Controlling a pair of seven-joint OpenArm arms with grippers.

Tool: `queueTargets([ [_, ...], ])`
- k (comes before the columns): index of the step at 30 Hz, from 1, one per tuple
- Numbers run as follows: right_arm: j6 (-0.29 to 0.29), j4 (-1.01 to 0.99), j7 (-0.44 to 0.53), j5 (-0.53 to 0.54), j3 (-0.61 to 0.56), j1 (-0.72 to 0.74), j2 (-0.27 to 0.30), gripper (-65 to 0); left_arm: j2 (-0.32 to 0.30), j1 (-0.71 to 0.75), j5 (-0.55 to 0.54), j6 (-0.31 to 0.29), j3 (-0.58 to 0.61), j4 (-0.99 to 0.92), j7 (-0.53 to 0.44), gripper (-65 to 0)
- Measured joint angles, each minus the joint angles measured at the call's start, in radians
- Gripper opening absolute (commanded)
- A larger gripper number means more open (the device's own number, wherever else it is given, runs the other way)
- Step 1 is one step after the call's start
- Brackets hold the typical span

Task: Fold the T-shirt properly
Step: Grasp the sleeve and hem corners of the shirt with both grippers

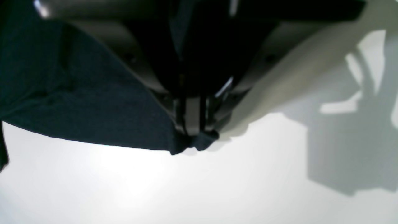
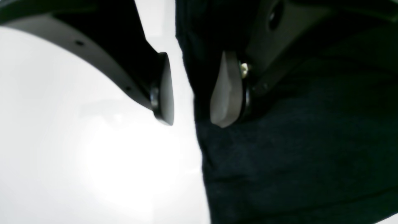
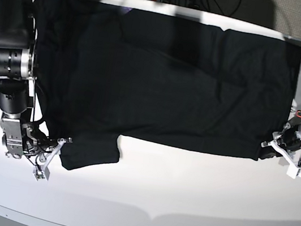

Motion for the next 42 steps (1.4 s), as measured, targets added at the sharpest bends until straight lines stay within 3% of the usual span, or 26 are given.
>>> queueTargets([
  [9, -0.002, 0.001, 0.023, 0.008, 0.004, -0.043, 0.001, -42.6, 0.000, 0.000, 0.000, 0.000, 0.000, 0.000, 0.000, -65.0],
  [16, -0.002, 0.006, 0.019, 0.030, 0.005, -0.060, 0.001, -64.7, 0.000, 0.000, 0.000, 0.000, 0.000, 0.000, 0.000, -65.0],
  [24, -0.002, 0.006, 0.056, 0.007, 0.005, -0.061, 0.002, -65.0, 0.000, 0.000, -0.004, 0.000, 0.000, 0.000, 0.000, -65.0],
  [27, -0.001, 0.005, 0.064, 0.006, 0.005, -0.055, 0.002, -65.0, 0.000, 0.002, -0.060, 0.003, 0.000, 0.000, 0.011, -65.0],
  [29, 0.003, 0.008, 0.044, 0.004, 0.005, -0.047, 0.002, -65.0, 0.000, 0.005, -0.105, 0.005, 0.000, -0.002, 0.011, -65.0],
  [31, 0.071, 0.037, 0.023, -0.008, 0.005, -0.045, 0.005, -65.0, 0.000, 0.006, -0.130, 0.006, 0.000, -0.002, 0.016, -65.0],
  [34, 0.116, 0.097, -0.023, 0.001, 0.004, -0.046, 0.006, -65.0, 0.002, 0.006, -0.130, 0.013, 0.002, 0.007, 0.025, -65.0],
  [42, 0.145, 0.433, -0.162, 0.160, 0.000, -0.189, 0.038, -65.0, -0.003, 0.012, -0.130, 0.015, 0.002, 0.019, 0.032, -65.0],
])
